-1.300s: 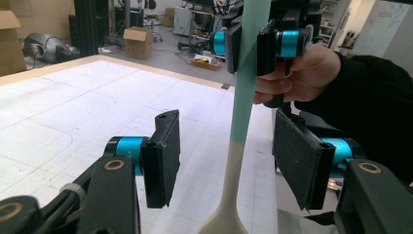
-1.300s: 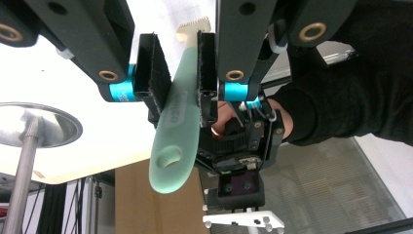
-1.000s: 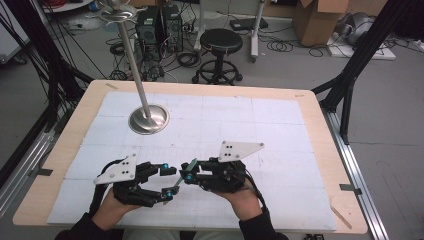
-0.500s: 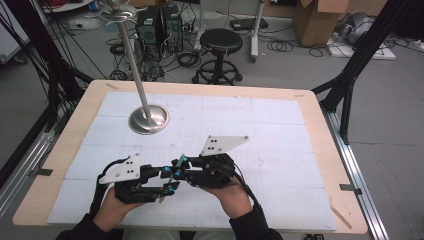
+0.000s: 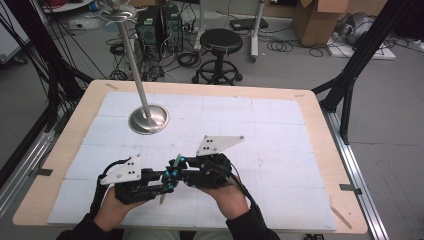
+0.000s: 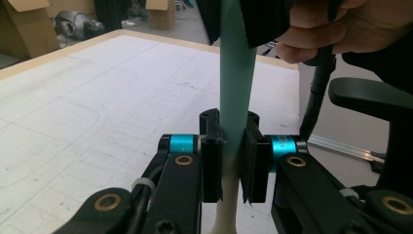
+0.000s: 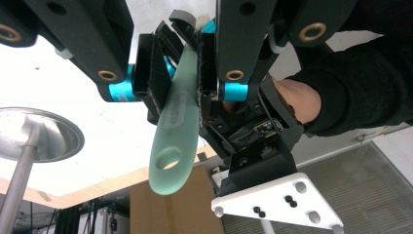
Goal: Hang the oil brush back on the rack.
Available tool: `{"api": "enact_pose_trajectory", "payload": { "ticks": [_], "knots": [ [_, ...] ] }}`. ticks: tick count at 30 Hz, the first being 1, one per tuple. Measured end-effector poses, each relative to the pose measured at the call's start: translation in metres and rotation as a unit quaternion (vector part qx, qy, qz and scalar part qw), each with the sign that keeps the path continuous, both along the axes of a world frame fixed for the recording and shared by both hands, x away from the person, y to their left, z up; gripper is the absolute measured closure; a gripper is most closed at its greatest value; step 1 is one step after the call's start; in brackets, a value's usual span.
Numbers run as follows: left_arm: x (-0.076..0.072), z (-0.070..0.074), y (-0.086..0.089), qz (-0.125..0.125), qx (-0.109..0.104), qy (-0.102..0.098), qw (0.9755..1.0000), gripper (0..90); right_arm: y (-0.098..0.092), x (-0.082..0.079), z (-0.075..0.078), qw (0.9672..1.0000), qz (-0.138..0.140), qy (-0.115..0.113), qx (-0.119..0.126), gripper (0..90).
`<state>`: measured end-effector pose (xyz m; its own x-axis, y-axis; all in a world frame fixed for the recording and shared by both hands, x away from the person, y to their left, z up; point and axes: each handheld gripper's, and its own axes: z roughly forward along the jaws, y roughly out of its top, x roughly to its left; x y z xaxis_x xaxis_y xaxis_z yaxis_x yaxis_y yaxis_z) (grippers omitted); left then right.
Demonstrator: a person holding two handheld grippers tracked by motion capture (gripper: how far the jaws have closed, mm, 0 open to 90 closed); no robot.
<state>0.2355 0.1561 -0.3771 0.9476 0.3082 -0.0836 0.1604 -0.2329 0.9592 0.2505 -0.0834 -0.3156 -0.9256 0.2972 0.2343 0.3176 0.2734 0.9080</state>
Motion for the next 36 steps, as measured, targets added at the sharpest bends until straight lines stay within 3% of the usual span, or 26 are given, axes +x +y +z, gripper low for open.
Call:
{"api": "enact_pose_trajectory", "payload": {
  "ticks": [3,5,7,10,13,17,24,28,36],
  "knots": [
    [0.000,0.001,0.001,-0.012,-0.017,0.010,0.9997,81.1,0.000,0.000,0.001,1.0000,0.006,-0.004,0.007,73.5],
    [0.001,0.002,0.002,-0.023,-0.033,0.017,0.9991,81.3,-0.001,-0.001,0.001,0.9994,0.022,-0.006,0.027,53.4],
    [0.002,0.003,0.004,-0.037,-0.051,0.022,0.9978,81.3,-0.004,-0.001,0.002,0.9982,0.033,-0.021,0.046,43.7],
    [0.002,0.003,0.005,-0.062,-0.075,0.025,0.9949,81.3,-0.008,0.000,0.002,0.9959,0.047,-0.035,0.069,34.3],
    [0.002,0.003,0.006,-0.085,-0.092,0.027,0.9918,81.2,-0.015,0.003,0.000,0.9930,0.069,-0.038,0.089,31.0],
    [0.002,0.003,0.006,-0.108,-0.105,0.029,0.9882,81.2,-0.019,0.005,-0.001,0.9889,0.088,-0.043,0.111,32.2],
    [0.002,0.003,0.006,-0.146,-0.129,0.038,0.9801,81.2,-0.020,0.007,-0.003,0.9787,0.140,-0.045,0.143,42.7],
    [0.002,0.003,0.006,-0.152,-0.128,0.040,0.9793,81.2,-0.015,0.008,-0.005,0.9740,0.163,-0.047,0.149,50.3],
    [0.001,0.002,0.003,-0.164,-0.125,0.043,0.9775,81.2,-0.013,0.009,-0.006,0.9681,0.184,-0.050,0.162,63.7]
  ]
}}
